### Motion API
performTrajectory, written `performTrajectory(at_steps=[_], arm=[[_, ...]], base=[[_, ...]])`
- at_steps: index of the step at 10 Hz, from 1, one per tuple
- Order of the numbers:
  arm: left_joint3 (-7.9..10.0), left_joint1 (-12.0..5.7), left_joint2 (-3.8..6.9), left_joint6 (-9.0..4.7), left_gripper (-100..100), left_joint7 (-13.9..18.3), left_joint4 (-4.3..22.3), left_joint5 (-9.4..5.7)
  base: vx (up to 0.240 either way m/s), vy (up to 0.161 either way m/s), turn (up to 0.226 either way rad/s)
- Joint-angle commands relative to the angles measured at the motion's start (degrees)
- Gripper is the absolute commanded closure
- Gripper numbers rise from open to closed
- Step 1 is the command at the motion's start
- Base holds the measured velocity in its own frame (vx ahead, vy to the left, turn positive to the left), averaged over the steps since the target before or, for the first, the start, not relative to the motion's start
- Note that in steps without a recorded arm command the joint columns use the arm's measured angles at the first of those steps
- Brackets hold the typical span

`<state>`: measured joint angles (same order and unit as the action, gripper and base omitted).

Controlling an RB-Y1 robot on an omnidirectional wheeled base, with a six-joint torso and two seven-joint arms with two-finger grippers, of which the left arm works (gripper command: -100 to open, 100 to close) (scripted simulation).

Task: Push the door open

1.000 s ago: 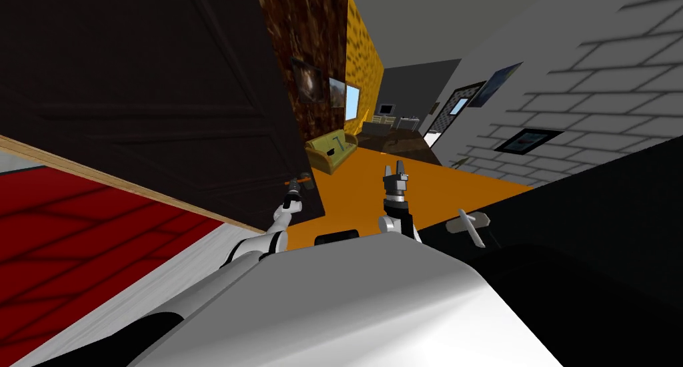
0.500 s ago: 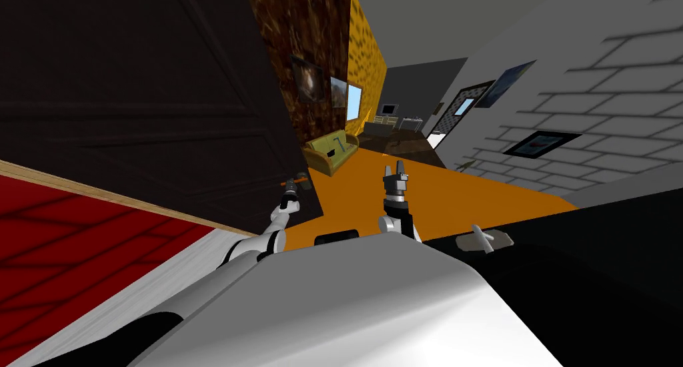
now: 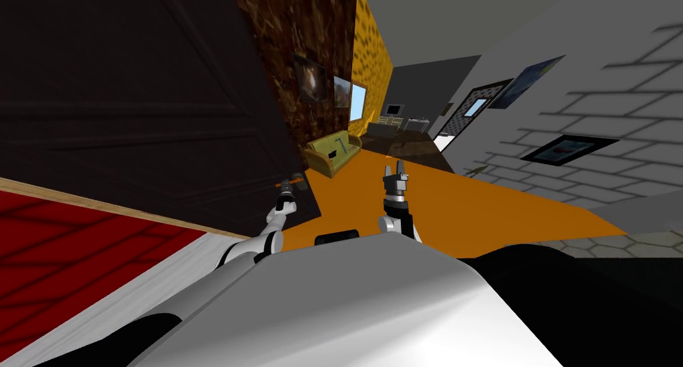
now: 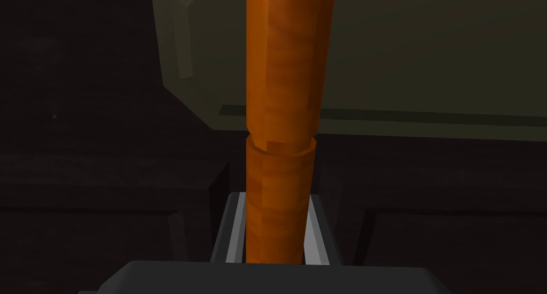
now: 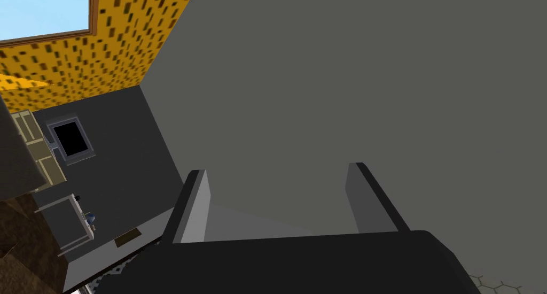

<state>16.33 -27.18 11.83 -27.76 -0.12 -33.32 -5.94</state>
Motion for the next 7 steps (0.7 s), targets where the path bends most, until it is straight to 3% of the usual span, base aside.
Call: performTrajectory(at_steps=[1,4,7], arm=[[0.77,-0.47,0.50,-0.29,100,-0.3,0.6,-0.30],[2.03,-0.28,1.09,-0.33,100,-0.8,0.7,-0.78],[3.30,0.45,1.84,-0.10,100,-1.2,0.4,-1.22]], base=[[0.157,-0.097,0.061],[0.152,-0.100,0.059],[0.128,-0.044,0.057]])
